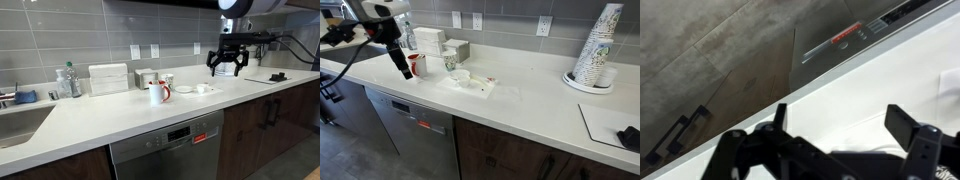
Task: Place the teacup on the saucer
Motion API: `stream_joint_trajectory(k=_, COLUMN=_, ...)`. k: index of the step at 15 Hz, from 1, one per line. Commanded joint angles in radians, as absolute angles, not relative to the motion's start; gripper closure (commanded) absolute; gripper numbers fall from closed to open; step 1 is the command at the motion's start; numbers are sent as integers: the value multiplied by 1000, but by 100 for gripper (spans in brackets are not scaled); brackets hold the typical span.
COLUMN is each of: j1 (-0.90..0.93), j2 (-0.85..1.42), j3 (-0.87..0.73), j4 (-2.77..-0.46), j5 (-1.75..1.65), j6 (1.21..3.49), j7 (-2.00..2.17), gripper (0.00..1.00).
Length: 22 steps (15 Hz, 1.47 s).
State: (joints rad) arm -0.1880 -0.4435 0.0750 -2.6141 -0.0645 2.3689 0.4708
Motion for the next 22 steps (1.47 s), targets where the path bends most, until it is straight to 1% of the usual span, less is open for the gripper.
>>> stream_joint_trajectory(k=1, j1=-266, j2=-295, j3=150, j4=-2550, j5=-192, j6=2473, j7=686, gripper=0)
stream_joint_trajectory(k=5, j1=-271, j2=-152, j3=160, j4=-2462, j5=-354, j6=2509, j7=885, gripper=0)
stream_joint_trajectory(k=8, j1=-234, j2=-51, j3=123, j4=-2388, j5=-456, j6=2510, j7=986, gripper=0)
stream_joint_trajectory(k=11, j1=-187, j2=27, j3=75, j4=-2336, j5=-461, j6=2511, j7=994, gripper=0)
stream_joint_trajectory(k=14, j1=-144, j2=92, j3=26, j4=-2306, j5=-465, j6=2575, j7=938, gripper=0)
stream_joint_trajectory(k=16, j1=-125, j2=120, j3=-8, j4=-2296, j5=-464, j6=2645, j7=876, gripper=0)
stream_joint_trajectory(k=17, j1=-104, j2=79, j3=-15, j4=-2318, j5=-432, j6=2594, j7=907, gripper=0)
stream_joint_trajectory(k=22, j1=-81, j2=88, j3=-39, j4=-2311, j5=-432, j6=2604, j7=902, gripper=0)
